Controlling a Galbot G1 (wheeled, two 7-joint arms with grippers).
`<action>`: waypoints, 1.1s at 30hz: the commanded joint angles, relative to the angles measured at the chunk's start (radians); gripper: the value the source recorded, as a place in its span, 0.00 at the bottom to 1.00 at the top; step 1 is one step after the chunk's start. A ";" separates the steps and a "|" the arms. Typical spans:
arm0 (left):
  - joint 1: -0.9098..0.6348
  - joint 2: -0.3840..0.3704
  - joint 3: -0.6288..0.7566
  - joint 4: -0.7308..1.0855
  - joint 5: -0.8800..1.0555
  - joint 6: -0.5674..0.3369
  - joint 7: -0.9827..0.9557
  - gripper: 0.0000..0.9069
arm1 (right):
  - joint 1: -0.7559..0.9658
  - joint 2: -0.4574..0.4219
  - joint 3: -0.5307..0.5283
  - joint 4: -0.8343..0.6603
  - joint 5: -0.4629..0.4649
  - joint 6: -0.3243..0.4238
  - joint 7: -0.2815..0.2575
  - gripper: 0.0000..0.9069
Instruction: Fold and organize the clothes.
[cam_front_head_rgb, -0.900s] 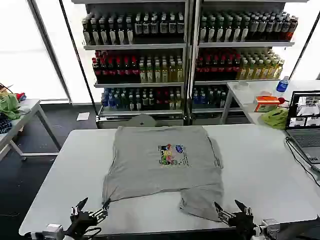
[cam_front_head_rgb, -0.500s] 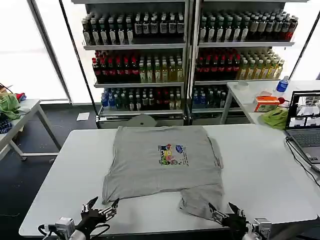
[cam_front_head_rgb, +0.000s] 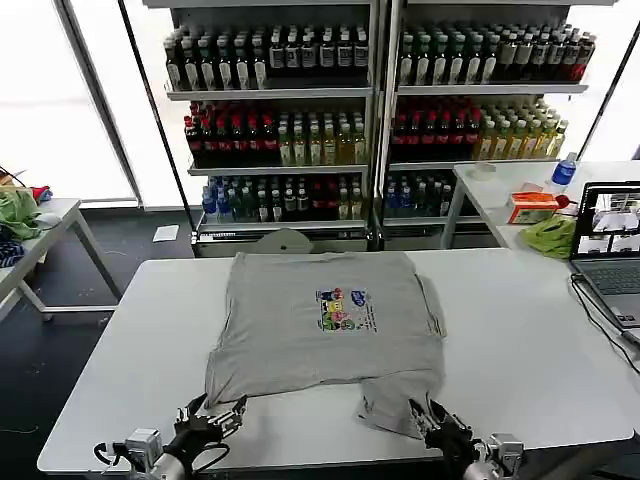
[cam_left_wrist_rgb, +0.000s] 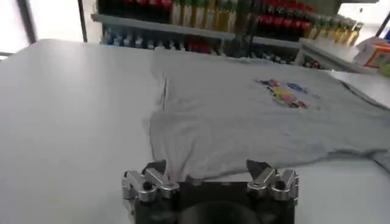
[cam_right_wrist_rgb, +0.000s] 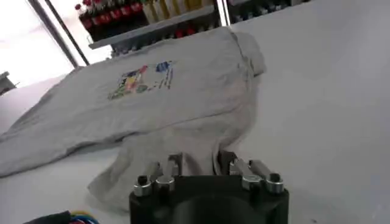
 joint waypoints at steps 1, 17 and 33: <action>-0.020 -0.009 0.013 0.039 -0.019 -0.007 0.005 0.94 | 0.008 0.001 -0.015 -0.006 0.001 0.002 -0.001 0.00; 0.000 0.024 -0.053 0.063 -0.057 -0.053 0.008 0.99 | -0.007 -0.004 0.007 0.000 -0.012 0.013 -0.018 0.00; 0.003 0.044 -0.081 0.067 -0.098 -0.078 0.005 0.94 | -0.019 -0.007 0.024 0.006 -0.018 0.013 -0.024 0.00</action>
